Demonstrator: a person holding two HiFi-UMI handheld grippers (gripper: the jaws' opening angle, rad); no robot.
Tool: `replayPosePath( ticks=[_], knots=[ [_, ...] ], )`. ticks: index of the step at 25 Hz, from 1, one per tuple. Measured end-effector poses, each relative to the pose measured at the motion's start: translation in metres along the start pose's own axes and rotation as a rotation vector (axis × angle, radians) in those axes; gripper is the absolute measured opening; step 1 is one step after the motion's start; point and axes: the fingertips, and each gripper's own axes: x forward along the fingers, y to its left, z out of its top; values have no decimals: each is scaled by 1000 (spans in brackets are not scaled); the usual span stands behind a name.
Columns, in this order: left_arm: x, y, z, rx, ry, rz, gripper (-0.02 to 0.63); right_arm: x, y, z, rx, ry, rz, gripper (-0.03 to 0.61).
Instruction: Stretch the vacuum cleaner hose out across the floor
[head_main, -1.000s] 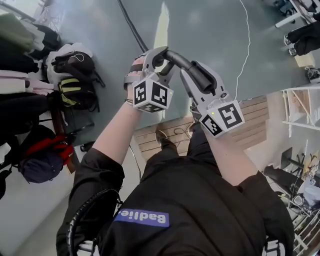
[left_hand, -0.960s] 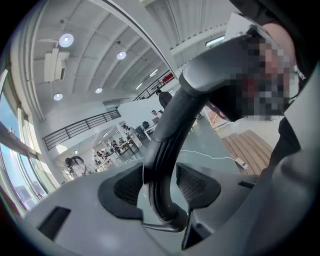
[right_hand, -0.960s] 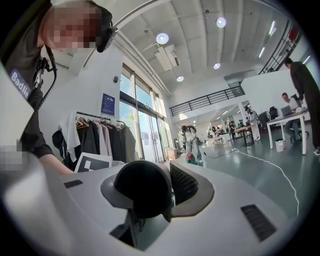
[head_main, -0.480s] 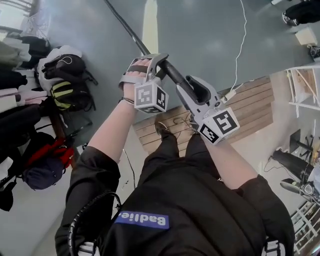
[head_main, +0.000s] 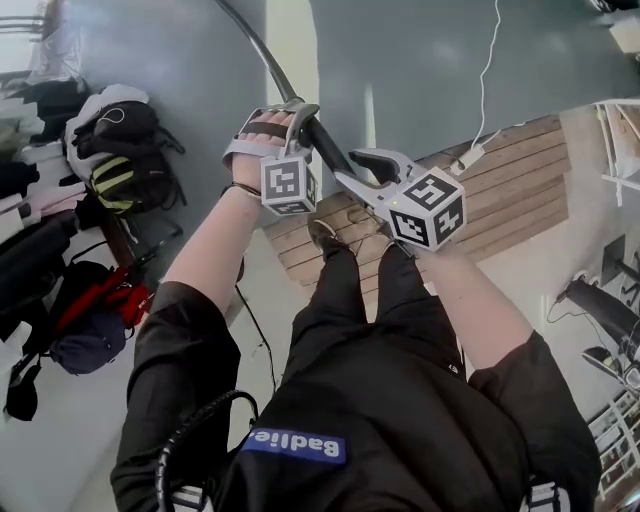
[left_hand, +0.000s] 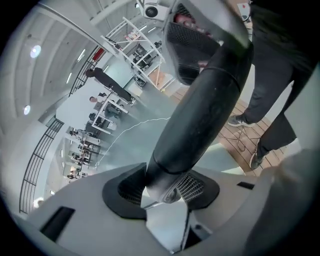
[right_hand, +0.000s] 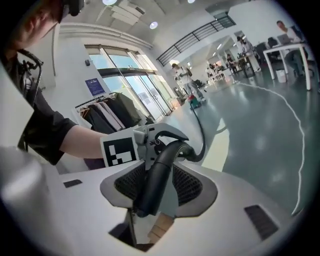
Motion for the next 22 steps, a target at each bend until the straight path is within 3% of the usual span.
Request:
replayPosePath(
  ticks=[3,9,14,17,22],
  knots=[
    [17,-9,5,3,-13,-15,178,6,-9,-17,71,52,25,192],
    [52,-32,15,54,-38,-43,178,25,-50,-60,162,156,30,189],
    [83,-72,-2,13,-17,-126,178,47,-80,-97,212,173,26,162],
    [100,-101,-14,-49,3,-173,179,59,-102,-126,215,194,16,158],
    [113,-130,-46,-258,69,-194,179,68,-173,-174,358,155,-62,156]
  ],
)
